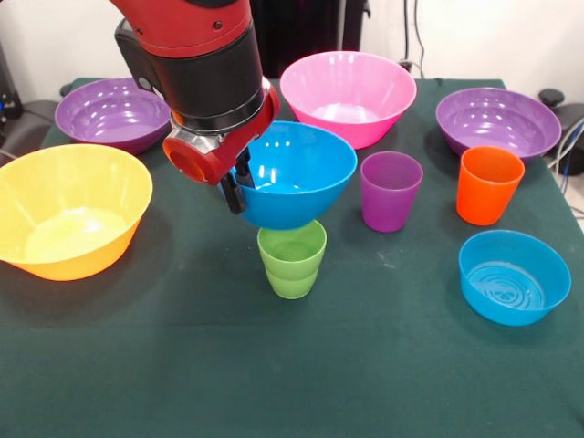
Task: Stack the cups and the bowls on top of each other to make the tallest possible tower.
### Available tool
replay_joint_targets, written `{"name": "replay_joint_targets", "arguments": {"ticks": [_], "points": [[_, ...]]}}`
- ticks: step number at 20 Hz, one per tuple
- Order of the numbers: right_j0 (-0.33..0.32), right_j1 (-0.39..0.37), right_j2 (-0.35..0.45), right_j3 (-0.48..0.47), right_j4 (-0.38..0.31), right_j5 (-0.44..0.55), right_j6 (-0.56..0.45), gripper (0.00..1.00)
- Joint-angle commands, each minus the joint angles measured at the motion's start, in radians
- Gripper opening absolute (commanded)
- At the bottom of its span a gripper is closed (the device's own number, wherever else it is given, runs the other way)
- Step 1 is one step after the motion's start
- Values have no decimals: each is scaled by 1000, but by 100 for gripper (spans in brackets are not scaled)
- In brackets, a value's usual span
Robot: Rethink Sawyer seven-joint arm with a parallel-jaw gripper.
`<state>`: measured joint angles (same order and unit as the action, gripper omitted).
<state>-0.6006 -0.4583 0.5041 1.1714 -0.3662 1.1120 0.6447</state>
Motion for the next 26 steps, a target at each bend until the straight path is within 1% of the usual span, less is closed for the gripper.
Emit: {"name": "replay_joint_targets", "arguments": {"ticks": [1,5,9,15,18,26], "points": [[22,-31,25,41,7,108,-26,0],[20,-19,33,43,8,78,-20,0],[22,-6,36,23,10,76,-19,0],[30,29,31,-13,1,96,-27,0],[38,53,32,-44,1,121,-31,0],[51,91,33,-90,-1,164,-35,0]]}}
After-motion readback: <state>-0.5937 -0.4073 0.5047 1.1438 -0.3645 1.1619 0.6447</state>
